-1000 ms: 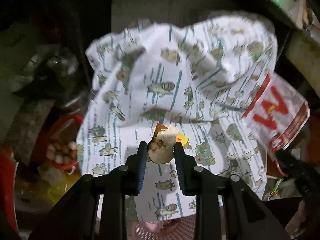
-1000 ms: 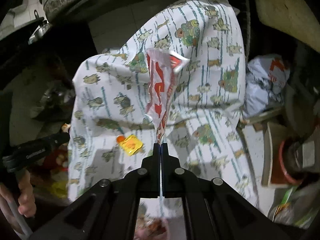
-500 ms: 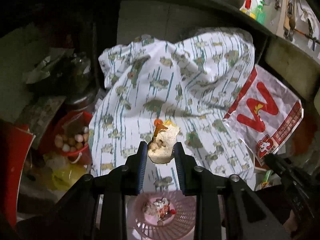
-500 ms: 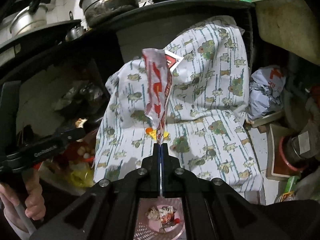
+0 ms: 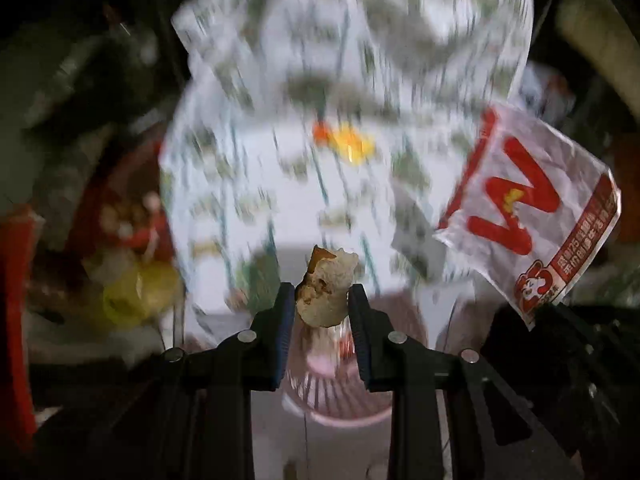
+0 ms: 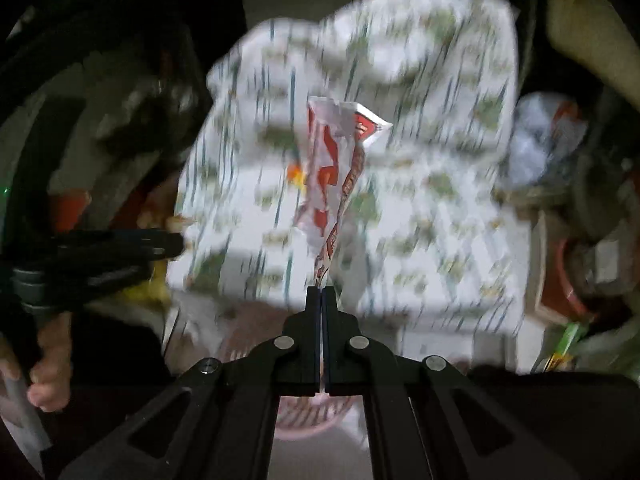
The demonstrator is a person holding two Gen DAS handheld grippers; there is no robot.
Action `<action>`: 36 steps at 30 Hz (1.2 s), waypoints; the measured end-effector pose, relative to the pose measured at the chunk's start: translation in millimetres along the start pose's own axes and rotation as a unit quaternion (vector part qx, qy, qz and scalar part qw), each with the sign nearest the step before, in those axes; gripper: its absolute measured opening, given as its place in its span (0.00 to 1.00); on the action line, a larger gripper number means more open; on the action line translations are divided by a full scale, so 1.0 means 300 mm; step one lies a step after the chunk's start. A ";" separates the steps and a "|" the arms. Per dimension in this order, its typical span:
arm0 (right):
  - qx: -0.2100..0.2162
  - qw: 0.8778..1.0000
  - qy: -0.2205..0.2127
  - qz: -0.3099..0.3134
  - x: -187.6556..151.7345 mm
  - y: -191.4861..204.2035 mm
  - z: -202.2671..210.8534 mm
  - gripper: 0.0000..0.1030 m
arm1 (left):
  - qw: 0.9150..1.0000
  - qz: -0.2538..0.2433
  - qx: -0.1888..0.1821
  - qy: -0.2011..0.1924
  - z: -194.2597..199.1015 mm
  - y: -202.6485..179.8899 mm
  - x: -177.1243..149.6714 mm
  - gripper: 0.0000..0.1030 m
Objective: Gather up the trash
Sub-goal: 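Carry both tools over the pink basket and open them to drop the crumb and packet, then move both open tools back above the cloth toward the yellow packet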
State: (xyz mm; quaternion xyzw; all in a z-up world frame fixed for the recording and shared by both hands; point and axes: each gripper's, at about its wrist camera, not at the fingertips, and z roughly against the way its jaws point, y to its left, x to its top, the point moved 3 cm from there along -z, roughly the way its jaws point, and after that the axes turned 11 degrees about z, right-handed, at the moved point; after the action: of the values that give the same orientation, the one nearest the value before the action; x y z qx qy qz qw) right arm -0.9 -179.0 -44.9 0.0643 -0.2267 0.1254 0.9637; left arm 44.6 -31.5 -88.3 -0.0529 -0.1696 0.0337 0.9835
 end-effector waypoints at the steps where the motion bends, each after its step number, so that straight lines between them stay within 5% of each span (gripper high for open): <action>1: 0.003 1.000 0.021 0.005 -0.016 0.009 -0.023 0.01 | 1.000 0.001 0.002 0.019 -0.037 0.002 -0.010 0.25; 4: 0.030 0.996 0.078 0.032 -0.067 0.051 -0.083 0.01 | 0.997 0.014 -0.004 0.072 -0.126 0.014 -0.044 0.25; 7: 0.037 0.991 0.123 0.045 -0.120 0.076 -0.151 0.01 | 0.996 0.004 0.005 0.084 -0.162 0.010 -0.072 0.25; 17: 0.089 0.962 0.257 -0.024 -0.268 0.023 -0.433 0.01 | 0.990 0.013 -0.001 0.138 -0.327 0.003 -0.116 0.26; 25: 0.078 0.947 0.302 -0.071 -0.336 -0.046 -0.643 0.01 | 0.984 -0.011 0.006 0.176 -0.497 -0.028 -0.179 0.26; 30: 0.086 0.949 0.286 -0.106 -0.326 -0.087 -0.697 0.01 | 0.982 -0.031 0.018 0.186 -0.541 -0.031 -0.197 0.26; 33: 0.091 0.949 0.276 -0.124 -0.308 -0.100 -0.692 0.03 | 0.982 -0.015 0.019 0.185 -0.526 -0.016 -0.195 0.48; 36: 0.089 0.953 0.258 -0.132 -0.284 -0.113 -0.662 0.25 | 0.986 -0.019 0.024 0.164 -0.478 -0.022 -0.168 0.59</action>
State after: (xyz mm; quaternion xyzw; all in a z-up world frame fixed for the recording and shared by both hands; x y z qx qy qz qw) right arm 18.0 -193.8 -262.3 0.1443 0.0522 0.0294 0.9877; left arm 45.7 -55.5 -238.5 -0.0313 -0.0059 0.0102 0.9994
